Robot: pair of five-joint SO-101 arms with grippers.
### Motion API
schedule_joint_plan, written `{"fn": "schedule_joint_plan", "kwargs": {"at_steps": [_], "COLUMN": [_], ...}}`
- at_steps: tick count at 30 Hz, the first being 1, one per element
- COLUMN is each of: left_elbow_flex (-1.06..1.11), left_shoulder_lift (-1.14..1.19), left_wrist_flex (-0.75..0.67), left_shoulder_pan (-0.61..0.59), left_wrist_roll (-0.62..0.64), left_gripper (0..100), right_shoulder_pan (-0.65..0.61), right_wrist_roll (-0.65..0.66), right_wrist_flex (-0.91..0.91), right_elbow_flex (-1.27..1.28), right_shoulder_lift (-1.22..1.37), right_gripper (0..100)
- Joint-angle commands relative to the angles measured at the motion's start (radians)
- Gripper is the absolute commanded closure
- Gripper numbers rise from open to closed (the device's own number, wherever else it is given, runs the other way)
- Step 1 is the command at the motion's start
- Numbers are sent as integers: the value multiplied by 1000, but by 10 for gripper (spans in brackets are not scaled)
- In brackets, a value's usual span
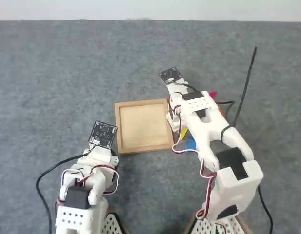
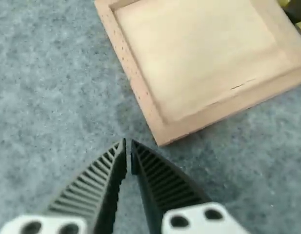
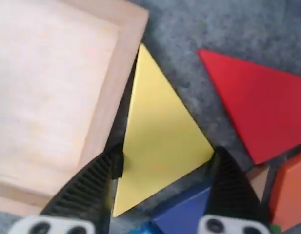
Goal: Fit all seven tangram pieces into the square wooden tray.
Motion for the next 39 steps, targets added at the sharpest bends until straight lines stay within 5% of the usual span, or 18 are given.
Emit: {"fn": "schedule_joint_plan", "kwargs": {"at_steps": [1, 22, 26, 31, 39], "left_elbow_flex": [-10, -10, -10, -10, -10], "left_shoulder_lift": [-18, -18, -18, -18, -18], "left_wrist_flex": [5, 5, 5, 5, 5], "left_shoulder_pan": [-6, -6, -6, -6, -6], "left_wrist_roll": [-2, -2, -2, -2, -2], "left_gripper": [981, 981, 981, 981, 981], "right_shoulder_pan": [-18, 96, 82, 22, 47], "right_wrist_roll": [-26, -20, 31, 157, 216], "right_wrist_flex": [-13, -99, -148, -160, -130], "right_elbow_flex": [-28, 247, 244, 170, 0], "right_shoulder_lift": [-1, -438, -432, -292, -68], "right_gripper": [879, 876, 857, 686, 728]}}
